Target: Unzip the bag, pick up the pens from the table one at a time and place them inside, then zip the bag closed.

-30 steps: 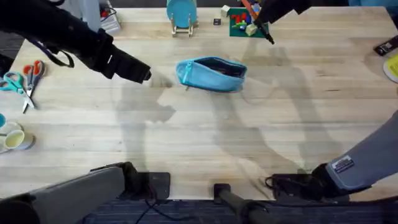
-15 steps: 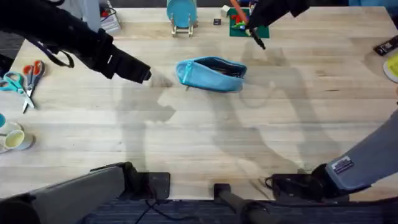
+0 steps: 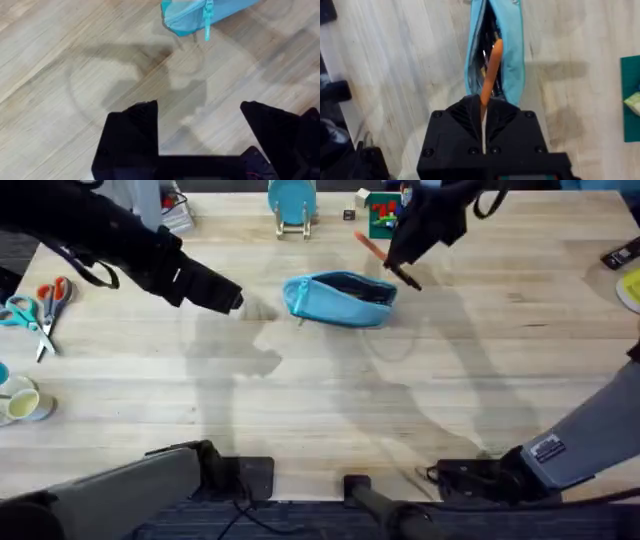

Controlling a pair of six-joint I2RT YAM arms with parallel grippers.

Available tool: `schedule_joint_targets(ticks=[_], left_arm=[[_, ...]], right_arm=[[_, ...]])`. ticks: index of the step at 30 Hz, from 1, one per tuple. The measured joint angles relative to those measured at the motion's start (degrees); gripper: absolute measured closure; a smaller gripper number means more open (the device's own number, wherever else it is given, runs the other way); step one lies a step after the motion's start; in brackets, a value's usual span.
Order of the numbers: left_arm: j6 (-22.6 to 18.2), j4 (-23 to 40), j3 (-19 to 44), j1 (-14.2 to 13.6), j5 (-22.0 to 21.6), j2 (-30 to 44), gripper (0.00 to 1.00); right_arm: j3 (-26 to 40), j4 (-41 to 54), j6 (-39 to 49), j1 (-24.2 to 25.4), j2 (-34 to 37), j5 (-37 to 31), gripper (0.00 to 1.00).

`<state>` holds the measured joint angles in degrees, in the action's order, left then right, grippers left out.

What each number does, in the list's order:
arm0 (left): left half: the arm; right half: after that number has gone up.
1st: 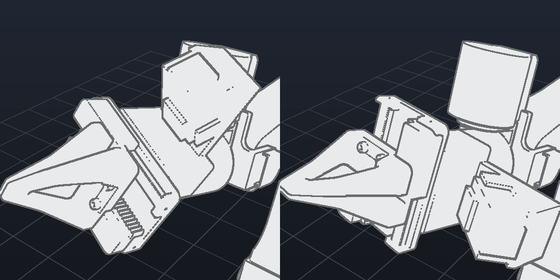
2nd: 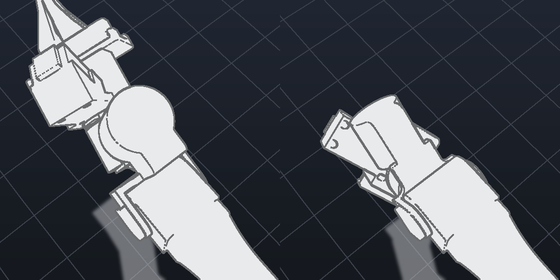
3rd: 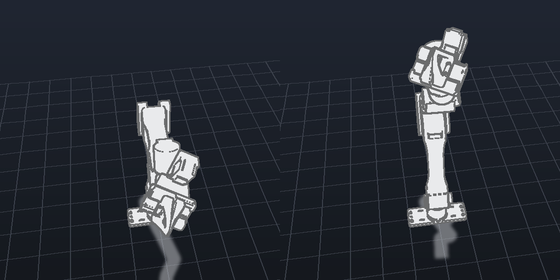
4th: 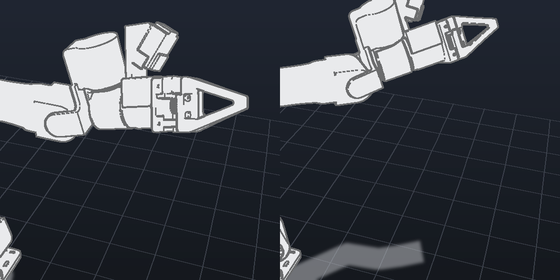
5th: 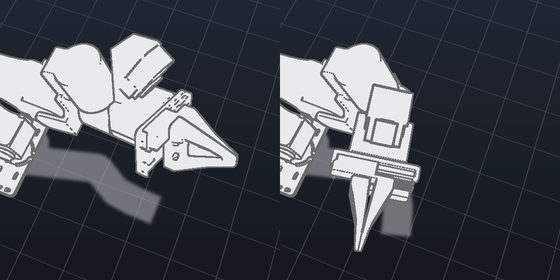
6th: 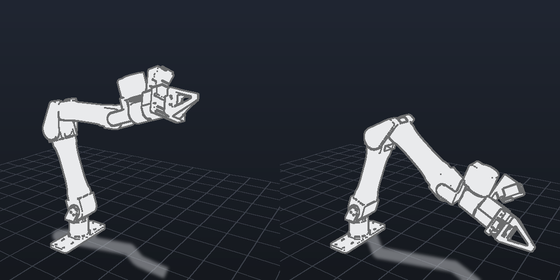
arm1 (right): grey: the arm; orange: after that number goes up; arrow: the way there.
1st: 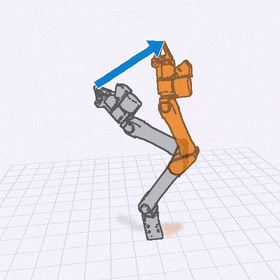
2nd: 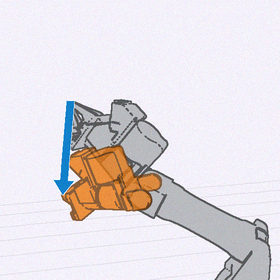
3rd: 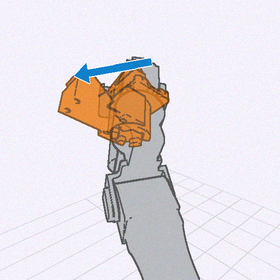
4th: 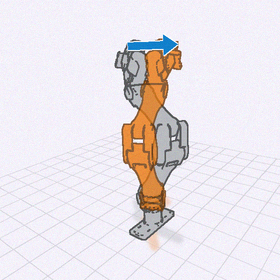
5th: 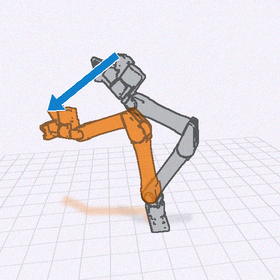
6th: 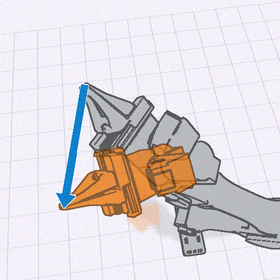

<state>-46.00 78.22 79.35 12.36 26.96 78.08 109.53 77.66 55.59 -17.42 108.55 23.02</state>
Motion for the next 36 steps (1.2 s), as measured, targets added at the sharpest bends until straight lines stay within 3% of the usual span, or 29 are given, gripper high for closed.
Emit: schedule_joint_targets(ticks=[18, 36], left_arm=[[0.0, 0.0, 0.0, 0.0, 0.0, 0.0, 0.006], [0.0, 0.0, 0.0, 0.0, 0.0, 0.0, 0.005]], right_arm=[[-8.9, -8.4, 0.4, -2.7, 0.0, -1.2, 0.97], [-9.2, -14.0, 0.4, -3.8, 2.6, -1.2, 0.969]])
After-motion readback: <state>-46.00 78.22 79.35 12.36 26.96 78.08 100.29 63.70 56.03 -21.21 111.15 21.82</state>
